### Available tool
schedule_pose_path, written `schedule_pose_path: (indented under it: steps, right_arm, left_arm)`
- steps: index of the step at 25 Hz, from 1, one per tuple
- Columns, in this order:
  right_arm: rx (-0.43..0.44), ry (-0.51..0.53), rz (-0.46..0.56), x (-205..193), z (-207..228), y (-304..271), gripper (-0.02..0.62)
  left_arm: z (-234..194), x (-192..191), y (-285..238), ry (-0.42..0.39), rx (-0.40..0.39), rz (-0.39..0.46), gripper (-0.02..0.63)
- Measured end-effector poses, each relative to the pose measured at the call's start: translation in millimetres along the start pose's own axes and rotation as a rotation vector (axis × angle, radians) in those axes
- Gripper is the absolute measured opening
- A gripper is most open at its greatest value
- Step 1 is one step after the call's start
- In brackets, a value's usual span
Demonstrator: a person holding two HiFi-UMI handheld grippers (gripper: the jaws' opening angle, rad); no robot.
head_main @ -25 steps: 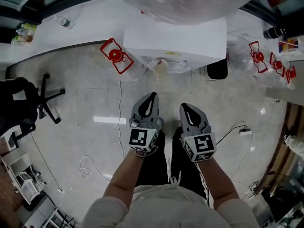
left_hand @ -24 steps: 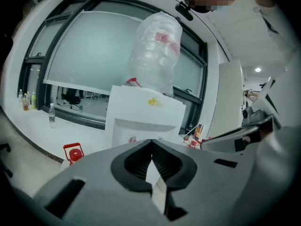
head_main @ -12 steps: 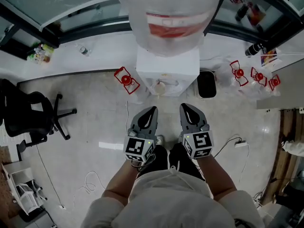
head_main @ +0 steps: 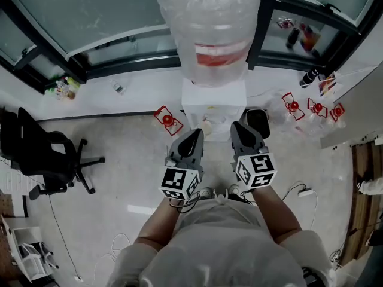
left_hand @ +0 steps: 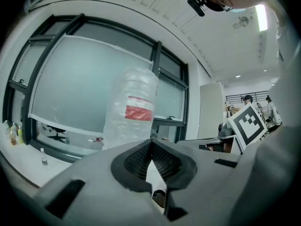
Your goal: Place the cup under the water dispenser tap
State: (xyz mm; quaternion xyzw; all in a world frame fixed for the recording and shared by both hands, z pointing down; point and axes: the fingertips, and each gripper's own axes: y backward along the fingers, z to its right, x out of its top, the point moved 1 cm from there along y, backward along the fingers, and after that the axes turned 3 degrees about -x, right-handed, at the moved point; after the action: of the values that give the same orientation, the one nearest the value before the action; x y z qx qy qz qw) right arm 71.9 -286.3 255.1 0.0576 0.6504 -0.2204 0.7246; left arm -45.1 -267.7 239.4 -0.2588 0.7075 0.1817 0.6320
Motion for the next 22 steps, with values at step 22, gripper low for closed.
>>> schedule_pose_path:
  steps: [22]
  right_arm:
    - [-0.045, 0.113, 0.046, 6.3, -52.8, 19.6, 0.028]
  left_arm:
    - [-23.9, 22.3, 43.6, -0.053, 0.009, 0.023, 0.018]
